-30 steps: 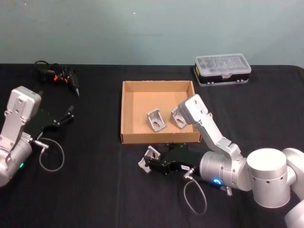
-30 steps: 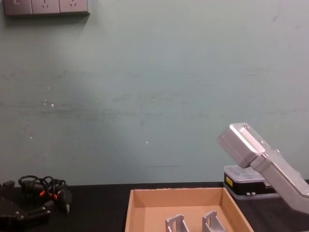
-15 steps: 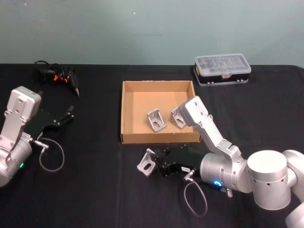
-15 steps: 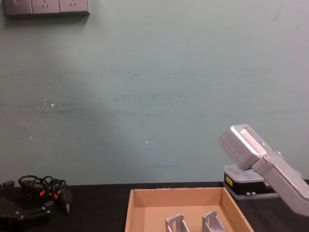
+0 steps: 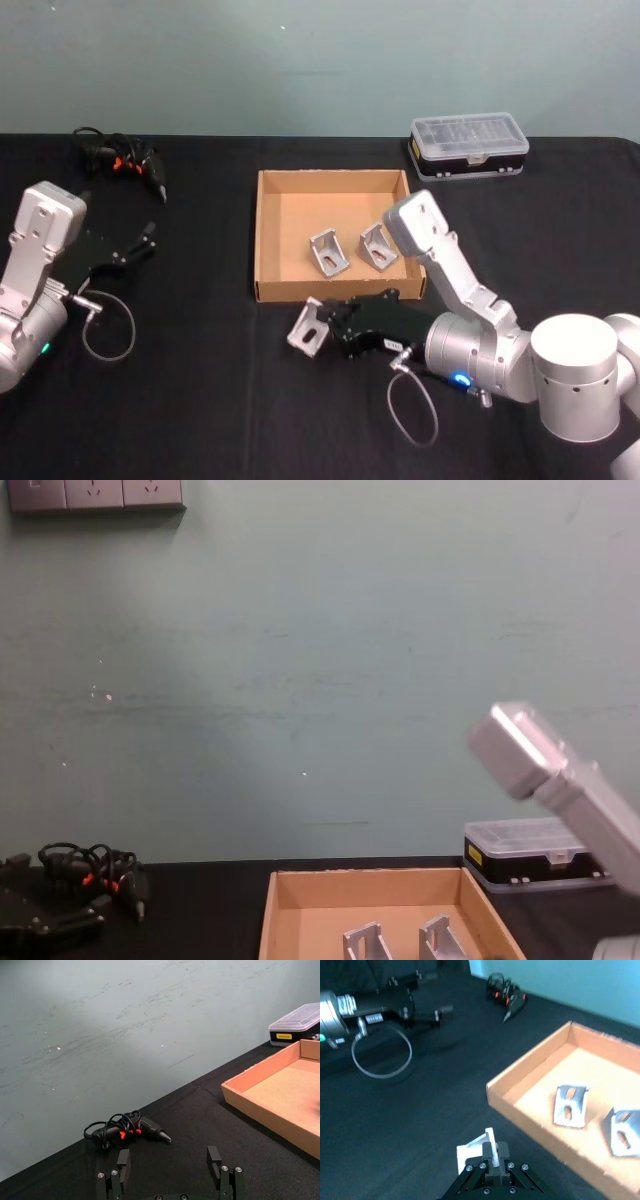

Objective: Use one hand to pick up the angle iron from the table and place it into the box.

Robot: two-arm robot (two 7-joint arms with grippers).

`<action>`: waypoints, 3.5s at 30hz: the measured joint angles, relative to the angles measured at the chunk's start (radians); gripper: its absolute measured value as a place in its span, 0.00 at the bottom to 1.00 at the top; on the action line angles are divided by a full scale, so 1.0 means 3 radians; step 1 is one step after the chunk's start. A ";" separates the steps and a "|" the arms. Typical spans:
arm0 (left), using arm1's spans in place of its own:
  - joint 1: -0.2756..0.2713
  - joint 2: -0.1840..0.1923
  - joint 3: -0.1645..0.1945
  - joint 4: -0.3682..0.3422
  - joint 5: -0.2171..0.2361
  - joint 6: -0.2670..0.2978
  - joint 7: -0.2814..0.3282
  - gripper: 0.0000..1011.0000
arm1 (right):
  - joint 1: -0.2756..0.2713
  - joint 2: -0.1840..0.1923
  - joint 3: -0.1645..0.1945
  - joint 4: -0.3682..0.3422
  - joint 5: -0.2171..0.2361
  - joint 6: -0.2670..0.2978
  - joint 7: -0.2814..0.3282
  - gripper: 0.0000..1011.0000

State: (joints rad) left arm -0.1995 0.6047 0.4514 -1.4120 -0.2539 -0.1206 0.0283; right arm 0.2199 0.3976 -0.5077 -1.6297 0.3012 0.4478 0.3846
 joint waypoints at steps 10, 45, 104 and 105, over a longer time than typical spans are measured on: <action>0.0000 0.0000 0.0000 0.0000 0.0000 0.0000 0.0000 0.99 | -0.0022 0.0029 0.0169 -0.0290 -0.0037 -0.0093 -0.0137 0.07; 0.0000 0.0000 0.0000 0.0000 0.0000 0.0000 0.0000 0.99 | 0.1100 -0.0510 0.0247 0.1232 -0.0563 -0.0199 -0.0191 0.07; 0.0000 0.0000 0.0000 0.0000 0.0000 0.0000 0.0000 0.99 | 0.1296 -0.0766 0.0249 0.1946 -0.0945 -0.0585 -0.0124 0.61; 0.0000 0.0000 0.0000 0.0000 0.0000 0.0000 0.0000 0.99 | 0.1296 -0.0766 0.0249 0.1946 -0.0945 -0.0585 -0.0124 0.64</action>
State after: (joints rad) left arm -0.1995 0.6047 0.4514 -1.4120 -0.2539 -0.1206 0.0283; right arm 0.6088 0.1678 -0.4330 -1.0459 0.0177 0.2723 0.3475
